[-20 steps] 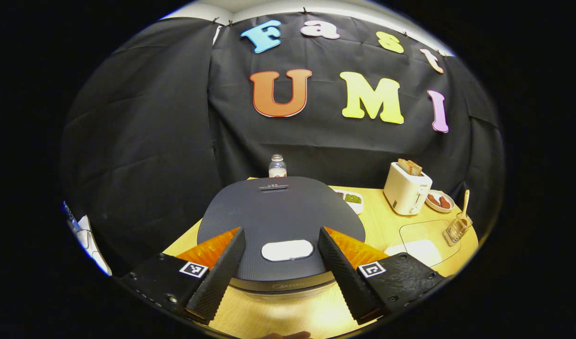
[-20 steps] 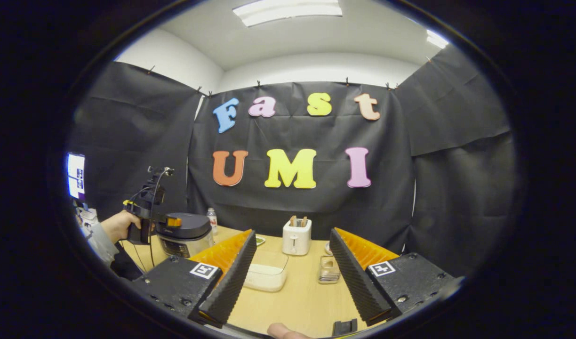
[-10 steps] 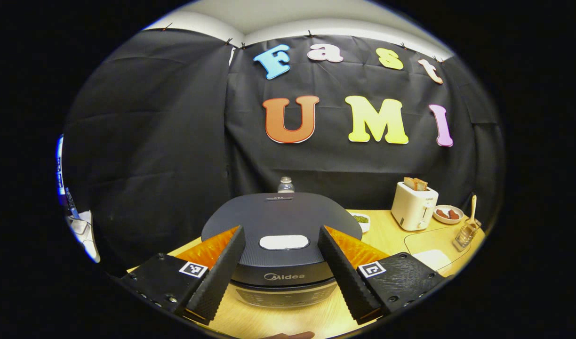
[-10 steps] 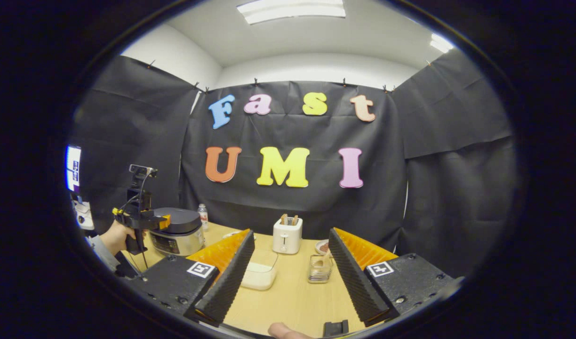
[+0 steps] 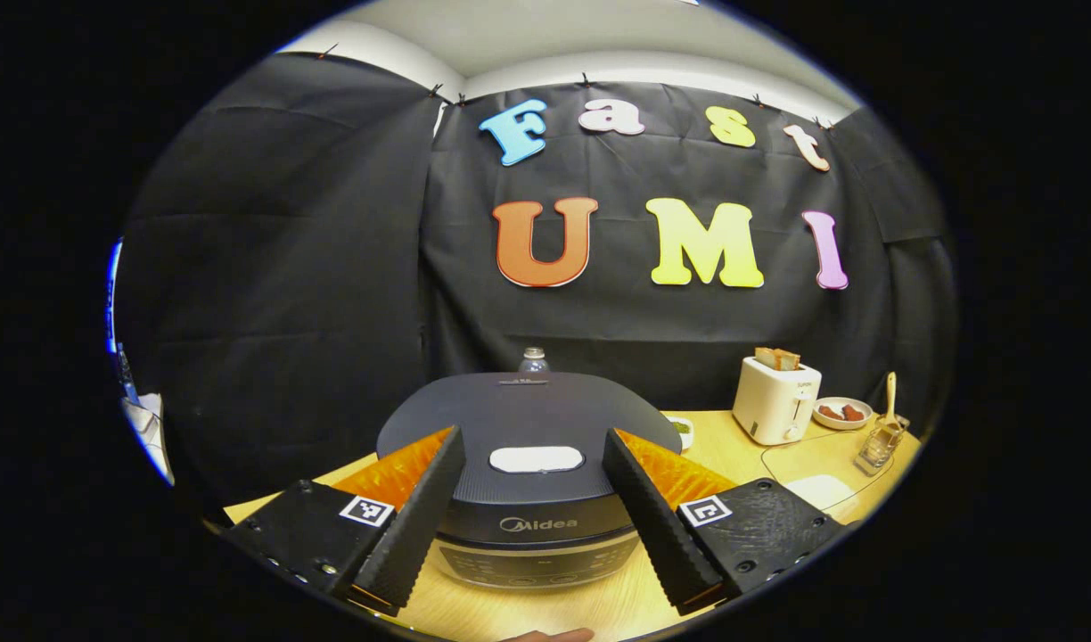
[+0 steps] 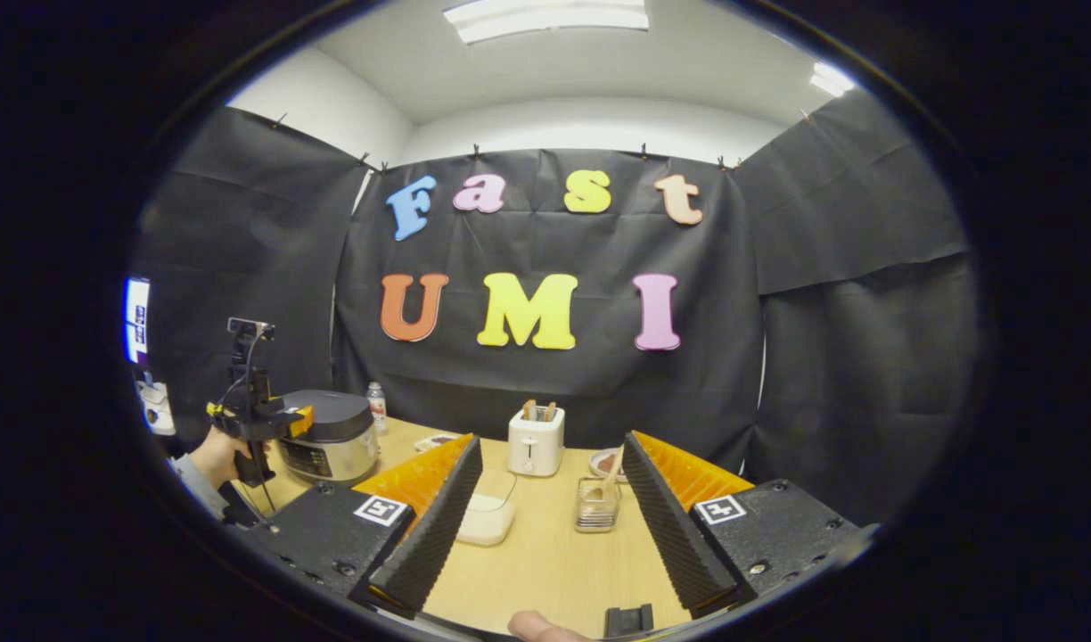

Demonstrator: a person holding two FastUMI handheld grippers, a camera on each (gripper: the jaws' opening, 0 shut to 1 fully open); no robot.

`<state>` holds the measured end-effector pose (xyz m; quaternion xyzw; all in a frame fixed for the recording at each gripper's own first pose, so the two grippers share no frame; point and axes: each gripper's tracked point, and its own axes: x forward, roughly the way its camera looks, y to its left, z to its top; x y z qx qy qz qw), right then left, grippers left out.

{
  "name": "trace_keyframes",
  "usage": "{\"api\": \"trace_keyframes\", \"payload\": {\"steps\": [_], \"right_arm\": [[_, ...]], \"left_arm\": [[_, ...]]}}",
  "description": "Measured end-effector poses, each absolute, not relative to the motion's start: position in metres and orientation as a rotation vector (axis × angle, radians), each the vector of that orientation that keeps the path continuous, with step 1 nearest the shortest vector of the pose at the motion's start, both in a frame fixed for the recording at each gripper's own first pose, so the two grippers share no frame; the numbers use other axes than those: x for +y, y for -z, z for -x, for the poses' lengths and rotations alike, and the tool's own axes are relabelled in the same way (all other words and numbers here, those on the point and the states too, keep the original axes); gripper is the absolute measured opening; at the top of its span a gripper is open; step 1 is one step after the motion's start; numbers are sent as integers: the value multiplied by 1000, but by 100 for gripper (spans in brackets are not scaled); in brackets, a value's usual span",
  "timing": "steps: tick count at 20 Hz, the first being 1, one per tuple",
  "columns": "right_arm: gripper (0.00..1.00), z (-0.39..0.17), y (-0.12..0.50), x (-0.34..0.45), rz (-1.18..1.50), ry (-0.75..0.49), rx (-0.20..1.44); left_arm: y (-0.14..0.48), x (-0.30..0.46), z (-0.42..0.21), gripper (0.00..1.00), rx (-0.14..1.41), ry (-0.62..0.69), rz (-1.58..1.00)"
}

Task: Close the left gripper, press the button to open the rice cooker; take a wooden spoon from the chopstick holder with the right hand, scoop a spoonful of rice and pour it into the rice cooker, then put the wooden spoon back into the chopstick holder.

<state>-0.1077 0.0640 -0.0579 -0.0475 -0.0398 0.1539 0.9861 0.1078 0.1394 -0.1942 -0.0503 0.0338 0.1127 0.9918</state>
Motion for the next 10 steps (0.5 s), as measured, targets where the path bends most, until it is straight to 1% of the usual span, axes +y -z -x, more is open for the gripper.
{"api": "trace_keyframes", "payload": {"steps": [4, 5, 6, 7, 8, 10], "right_arm": [[100, 106, 54, 59, 101, -289, -96], [98, 102, 53, 58, 107, -275, -93], [100, 99, 53, 54, 113, -256, -90], [98, 98, 51, 53, 115, -248, -95], [100, 100, 49, 54, 113, -248, -98], [100, 101, 50, 54, 101, -250, -99]], "left_arm": [[190, 138, -95, 99, 93, -240, 85], [189, 133, -91, 99, 101, -227, 100], [188, 127, -87, 98, 111, -218, 109], [186, 123, -80, 98, 120, -211, 121], [186, 117, -74, 98, 124, -197, 143], [178, 98, -57, 95, 134, -154, 181]]}}
